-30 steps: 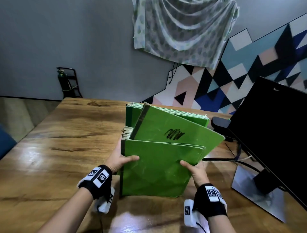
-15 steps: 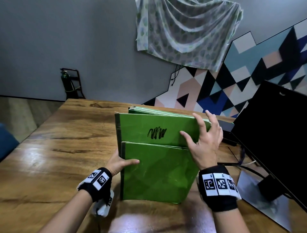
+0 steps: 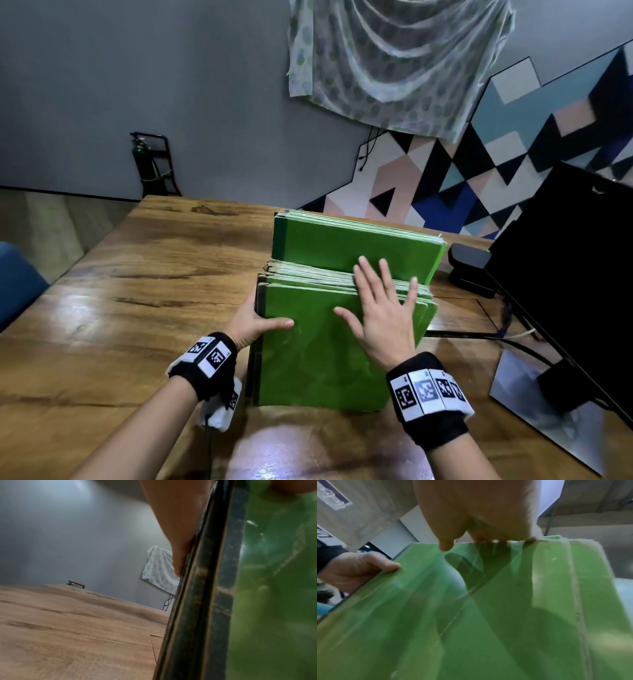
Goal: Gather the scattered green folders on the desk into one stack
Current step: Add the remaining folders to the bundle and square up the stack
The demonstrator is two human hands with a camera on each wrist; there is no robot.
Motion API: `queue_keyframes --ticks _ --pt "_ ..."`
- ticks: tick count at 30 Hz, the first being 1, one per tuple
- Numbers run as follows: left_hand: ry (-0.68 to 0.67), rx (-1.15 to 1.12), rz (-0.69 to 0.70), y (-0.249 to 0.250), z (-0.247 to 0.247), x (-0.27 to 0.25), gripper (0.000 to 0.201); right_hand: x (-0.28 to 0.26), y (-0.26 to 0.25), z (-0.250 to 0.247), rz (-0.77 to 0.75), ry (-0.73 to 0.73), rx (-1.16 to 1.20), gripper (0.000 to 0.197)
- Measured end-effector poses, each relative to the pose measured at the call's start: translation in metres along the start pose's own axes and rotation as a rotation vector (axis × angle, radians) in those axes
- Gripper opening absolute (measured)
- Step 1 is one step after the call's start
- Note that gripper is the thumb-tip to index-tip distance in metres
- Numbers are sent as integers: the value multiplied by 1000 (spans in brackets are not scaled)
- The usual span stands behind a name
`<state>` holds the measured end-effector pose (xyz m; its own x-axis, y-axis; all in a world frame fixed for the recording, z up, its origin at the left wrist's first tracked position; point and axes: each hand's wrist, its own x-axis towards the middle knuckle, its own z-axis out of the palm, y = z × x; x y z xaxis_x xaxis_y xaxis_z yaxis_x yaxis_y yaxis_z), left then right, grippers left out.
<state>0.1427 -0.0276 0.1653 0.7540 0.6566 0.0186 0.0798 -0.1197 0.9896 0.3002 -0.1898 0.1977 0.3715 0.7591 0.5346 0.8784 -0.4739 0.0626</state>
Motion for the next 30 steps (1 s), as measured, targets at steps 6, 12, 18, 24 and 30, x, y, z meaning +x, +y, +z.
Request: queue_keyframes --ticks 6,12,18,24,30 --pt "-38 -35 -37 1 0 0 106 -10 40 -2 425 278 469 107" --pt "26 -139 -63 2 10 -7 141 -26 60 30 786 110 1456 101" --pt "63 -122 -64 -11 12 -9 132 -57 51 55 792 107 1484 57" --pt "25 -80 -186 -58 20 -15 121 -87 38 78 952 -65 1427 100" --pt "68 -94 -164 -53 33 -15 69 -94 46 64 935 -19 1350 58"
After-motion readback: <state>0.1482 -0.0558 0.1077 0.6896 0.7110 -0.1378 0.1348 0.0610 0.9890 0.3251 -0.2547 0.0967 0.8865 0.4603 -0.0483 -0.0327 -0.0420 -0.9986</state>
